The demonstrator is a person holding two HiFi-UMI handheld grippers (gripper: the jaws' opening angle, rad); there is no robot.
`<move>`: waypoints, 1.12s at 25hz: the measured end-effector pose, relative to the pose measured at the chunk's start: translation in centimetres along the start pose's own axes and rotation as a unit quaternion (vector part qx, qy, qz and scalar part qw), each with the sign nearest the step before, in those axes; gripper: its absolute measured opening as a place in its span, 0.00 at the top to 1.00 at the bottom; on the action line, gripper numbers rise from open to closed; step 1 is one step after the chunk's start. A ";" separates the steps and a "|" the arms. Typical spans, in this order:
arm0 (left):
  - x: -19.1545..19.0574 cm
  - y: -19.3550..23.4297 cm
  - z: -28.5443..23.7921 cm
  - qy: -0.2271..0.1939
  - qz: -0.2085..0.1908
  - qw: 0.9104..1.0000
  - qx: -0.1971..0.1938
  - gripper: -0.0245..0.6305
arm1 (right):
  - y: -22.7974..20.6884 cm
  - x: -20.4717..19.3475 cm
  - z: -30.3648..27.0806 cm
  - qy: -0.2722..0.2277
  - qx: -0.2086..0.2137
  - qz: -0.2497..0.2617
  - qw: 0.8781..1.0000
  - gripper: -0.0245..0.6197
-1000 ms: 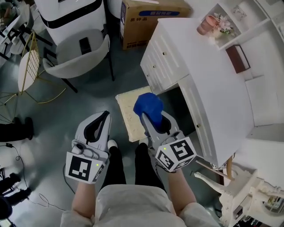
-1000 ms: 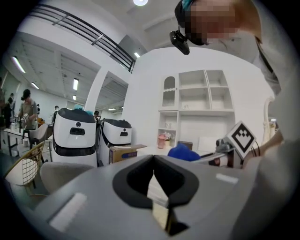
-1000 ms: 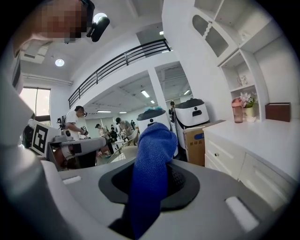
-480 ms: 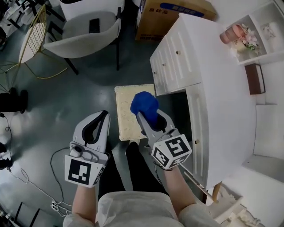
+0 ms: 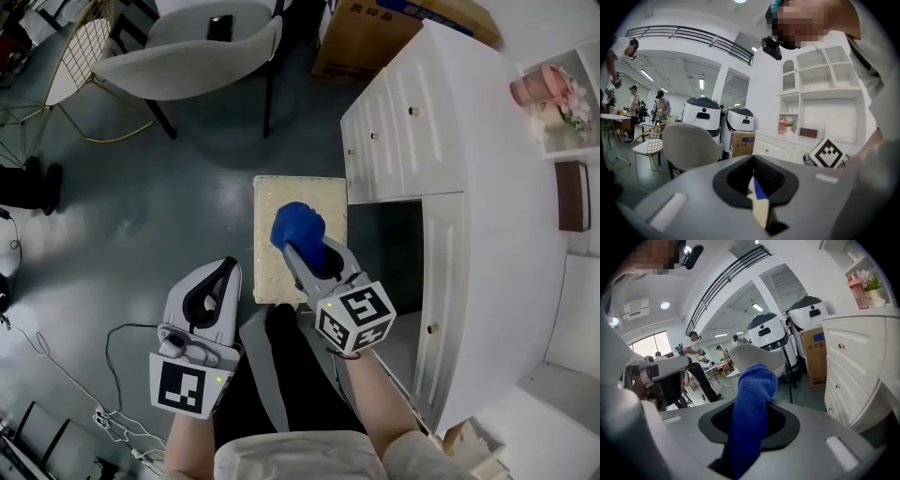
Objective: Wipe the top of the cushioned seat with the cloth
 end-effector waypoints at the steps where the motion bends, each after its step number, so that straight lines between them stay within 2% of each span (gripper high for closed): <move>1: -0.6 0.0 -0.2 0.003 -0.001 1.000 -0.001 0.96 | -0.3 -0.8 -0.7 0.006 0.002 -0.004 1.000 0.78; 9: -4.9 1.5 -1.6 0.015 0.006 1.000 -0.007 0.96 | -3.5 -7.5 -6.3 0.047 -0.005 -0.049 0.998 0.78; 16: -7.7 3.2 -2.4 0.029 0.013 0.999 -0.013 0.96 | -5.8 -11.9 -11.3 0.101 -0.011 -0.048 0.994 0.77; 21: -8.5 3.8 -3.0 0.030 0.014 0.999 -0.019 0.96 | -7.9 -14.5 -13.7 0.141 -0.037 -0.046 0.988 0.75; 23: -8.5 4.1 -3.1 0.029 0.013 0.999 -0.019 0.96 | -8.3 -15.3 -14.3 0.160 -0.044 -0.034 0.985 0.70; 25: -8.5 4.4 -3.1 0.027 0.015 0.999 -0.019 0.96 | -8.6 -15.7 -14.4 0.170 -0.050 -0.020 0.984 0.60; 28: -8.6 4.7 -3.0 0.027 0.017 0.999 -0.018 0.96 | -9.1 -15.2 -14.1 0.158 -0.071 -0.006 0.985 0.51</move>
Point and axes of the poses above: the fingertips, and each gripper's own axes: z backward along the fingers, y to its left, x out of its top, the point moved 1 cm from there along z, backward along the fingers, and after that the axes turned 5 degrees about -y, right-handed, at the moved point
